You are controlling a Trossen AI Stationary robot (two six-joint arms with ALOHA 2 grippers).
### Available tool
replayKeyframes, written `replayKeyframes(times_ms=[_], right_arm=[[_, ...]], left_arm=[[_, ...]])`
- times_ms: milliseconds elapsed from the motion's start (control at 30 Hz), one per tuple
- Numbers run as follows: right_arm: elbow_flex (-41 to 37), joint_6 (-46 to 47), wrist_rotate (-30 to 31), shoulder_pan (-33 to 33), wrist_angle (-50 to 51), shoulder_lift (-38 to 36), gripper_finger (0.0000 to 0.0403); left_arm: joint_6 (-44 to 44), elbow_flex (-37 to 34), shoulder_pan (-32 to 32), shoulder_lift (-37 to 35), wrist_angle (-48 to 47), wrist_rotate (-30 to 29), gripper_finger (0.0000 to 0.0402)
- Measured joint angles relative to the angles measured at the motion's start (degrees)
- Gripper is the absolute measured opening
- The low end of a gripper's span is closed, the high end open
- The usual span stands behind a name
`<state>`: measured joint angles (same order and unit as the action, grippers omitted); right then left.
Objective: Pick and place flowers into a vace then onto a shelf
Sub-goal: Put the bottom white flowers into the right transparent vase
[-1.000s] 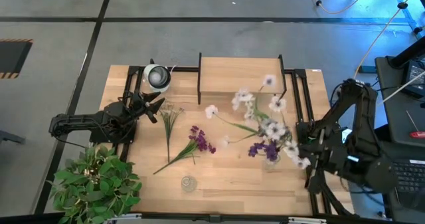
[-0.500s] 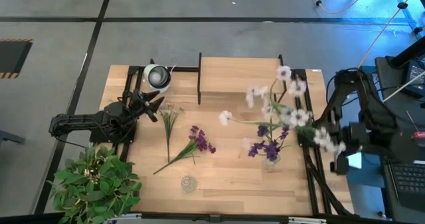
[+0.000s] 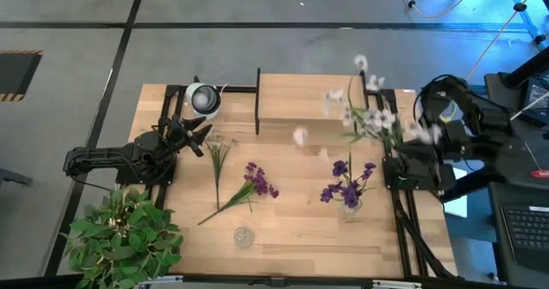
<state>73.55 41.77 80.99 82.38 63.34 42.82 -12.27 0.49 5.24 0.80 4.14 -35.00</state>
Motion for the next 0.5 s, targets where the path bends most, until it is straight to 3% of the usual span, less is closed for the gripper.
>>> replayKeyframes(times_ms=[233, 333, 500], right_arm=[[-0.04, 3.22, -3.17, 2.5, 5.62, -5.82, 0.0], [-0.03, 4.31, -7.31, 3.4, 7.05, -9.17, 0.0], [1.12, -3.66, -17.67, 4.51, 7.81, -13.39, 0.0]], left_arm=[[0.0, 0.0, 0.01, 0.0, 0.02, 0.0, 0.0196], [0.0, 0.0, 0.01, 0.0, 0.04, 0.02, 0.0196], [0.0, 0.0, -0.01, 0.0, 0.07, 0.02, 0.0196]])
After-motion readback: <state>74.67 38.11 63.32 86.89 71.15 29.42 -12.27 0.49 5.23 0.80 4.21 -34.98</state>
